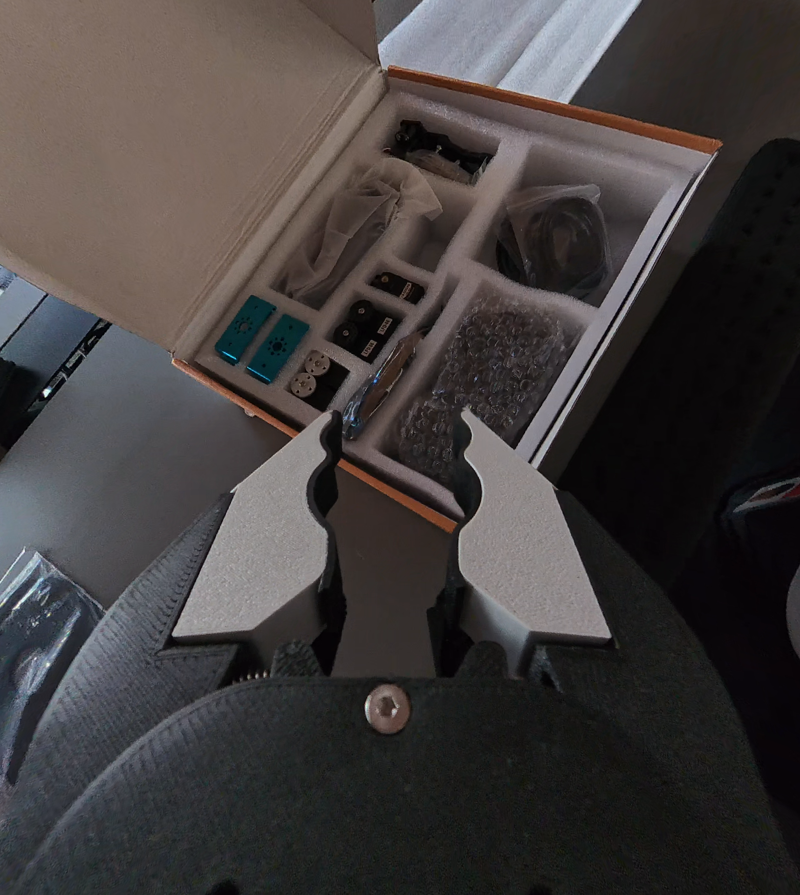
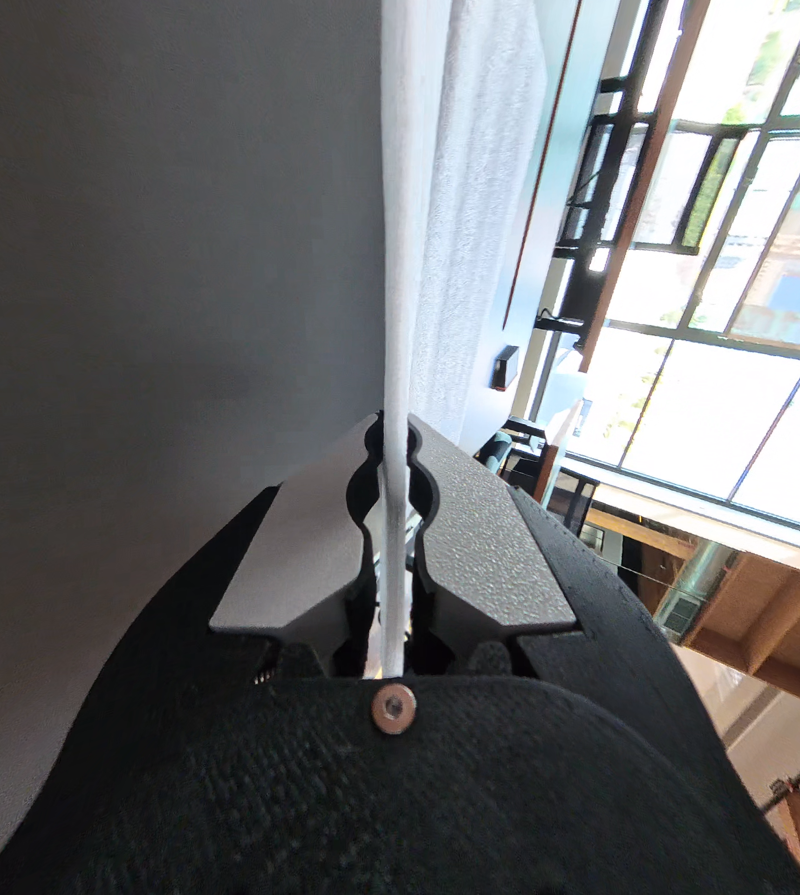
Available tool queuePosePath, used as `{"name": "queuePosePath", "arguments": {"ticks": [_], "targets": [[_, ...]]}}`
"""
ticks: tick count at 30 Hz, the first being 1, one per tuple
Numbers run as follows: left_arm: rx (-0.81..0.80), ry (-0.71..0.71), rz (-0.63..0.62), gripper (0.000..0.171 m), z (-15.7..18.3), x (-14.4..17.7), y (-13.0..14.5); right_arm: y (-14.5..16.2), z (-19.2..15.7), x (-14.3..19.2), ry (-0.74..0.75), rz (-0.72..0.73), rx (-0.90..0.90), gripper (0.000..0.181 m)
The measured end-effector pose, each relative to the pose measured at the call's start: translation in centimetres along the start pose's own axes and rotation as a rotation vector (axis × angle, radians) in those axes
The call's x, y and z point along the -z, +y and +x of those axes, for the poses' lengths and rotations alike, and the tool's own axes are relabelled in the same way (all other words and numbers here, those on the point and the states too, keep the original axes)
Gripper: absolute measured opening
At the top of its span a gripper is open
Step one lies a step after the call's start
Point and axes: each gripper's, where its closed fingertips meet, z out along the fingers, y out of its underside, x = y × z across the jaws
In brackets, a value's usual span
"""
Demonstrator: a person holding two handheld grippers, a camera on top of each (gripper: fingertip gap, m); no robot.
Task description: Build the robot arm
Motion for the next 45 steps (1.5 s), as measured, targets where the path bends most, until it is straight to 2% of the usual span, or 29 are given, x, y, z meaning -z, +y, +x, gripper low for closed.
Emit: {"name": "queuePosePath", "arguments": {"ticks": [3, 8, 10, 15, 17, 18, 19, 21, 22, 24, 27, 30, 31, 33, 37, 38, 41, 45], "targets": [[-0.01, -0.004, -0.017, 0.045, 0.4, -0.4, -0.7, 0.4, -0.4, -0.9, -0.044, -0.008, 0.015, 0.008], [-0.033, -0.003, -0.043, 0.046, 1.2, -0.5, -0.8, 0.8, -1.6, -1.1, -0.136, -0.03, -0.022, 0.038], [-0.032, -0.001, -0.05, 0.046, 1.2, -0.5, -0.5, 1.1, -2.0, -0.6, -0.175, -0.045, -0.068, 0.039], [0.02, 0.018, -0.024, 0.047, 1.0, -0.2, 0.7, 0.5, -2.9, 3.1, -0.277, -0.025, -0.245, 0.053], [0.041, 0.03, -0.003, 0.046, 1.1, 0.0, 1.4, -0.2, -2.5, 5.1, -0.278, 0.021, -0.399, 0.052], [0.045, 0.036, 0.01, 0.045, 1.2, 0.0, 1.7, -1.0, -2.5, 6.2, -0.301, 0.057, -0.5, 0.043], [0.048, 0.043, 0.024, 0.044, 1.3, -0.1, 2.1, -2.0, -2.2, 7.3, -0.321, 0.095, -0.601, 0.027], [0.049, 0.068, 0.057, 0.042, 1.6, -0.6, 2.4, -5.1, 0.6, 8.9, -0.249, 0.233, -0.831, 0.021], [0.044, 0.077, 0.07, 0.04, 1.6, -1.0, 2.6, -7.3, 2.3, 9.7, -0.224, 0.32, -0.931, 0.006], [0.03, 0.08, 0.066, 0.038, 1.1, -2.2, 2.8, -12.3, 5.9, 11.1, -0.19, 0.51, -1.063, 0.0], [-0.019, 0.083, 0.029, 0.027, -0.1, -4.6, 2.9, -21.8, 8.9, 12.1, -0.266, 0.711, -1.005, 0.0], [-0.091, 0.108, -0.069, 0.023, -1.2, -7.3, 3.4, -30.3, 9.8, 11.1, -0.403, 0.719, -0.902, 0.0], [-0.123, 0.112, -0.109, 0.026, -1.6, -8.2, 3.7, -32.9, 9.9, 10.7, -0.448, 0.722, -0.856, 0.0], [-0.183, 0.117, -0.181, 0.028, -2.4, -9.7, 4.2, -36.6, 10.0, 9.1, -0.492, 0.679, -0.77, 0.0], [-0.25, 0.203, -0.264, 0.032, -2.5, -11.4, 4.6, -40.6, 9.9, 6.8, -0.59, 0.593, -0.702, 0.0], [-0.268, 0.241, -0.286, 0.026, -2.1, -11.6, 5.0, -40.9, 10.0, 6.6, -0.596, 0.579, -0.701, 0.0], [-0.299, 0.276, -0.307, 0.02, -1.9, -11.8, 5.1, -40.6, 10.2, 6.7, -0.593, 0.562, -0.696, 0.0], [-0.313, 0.285, -0.308, 0.017, -2.1, -11.8, 5.1, -38.4, 9.7, 7.0, -0.585, 0.542, -0.7, 0.0]]}}
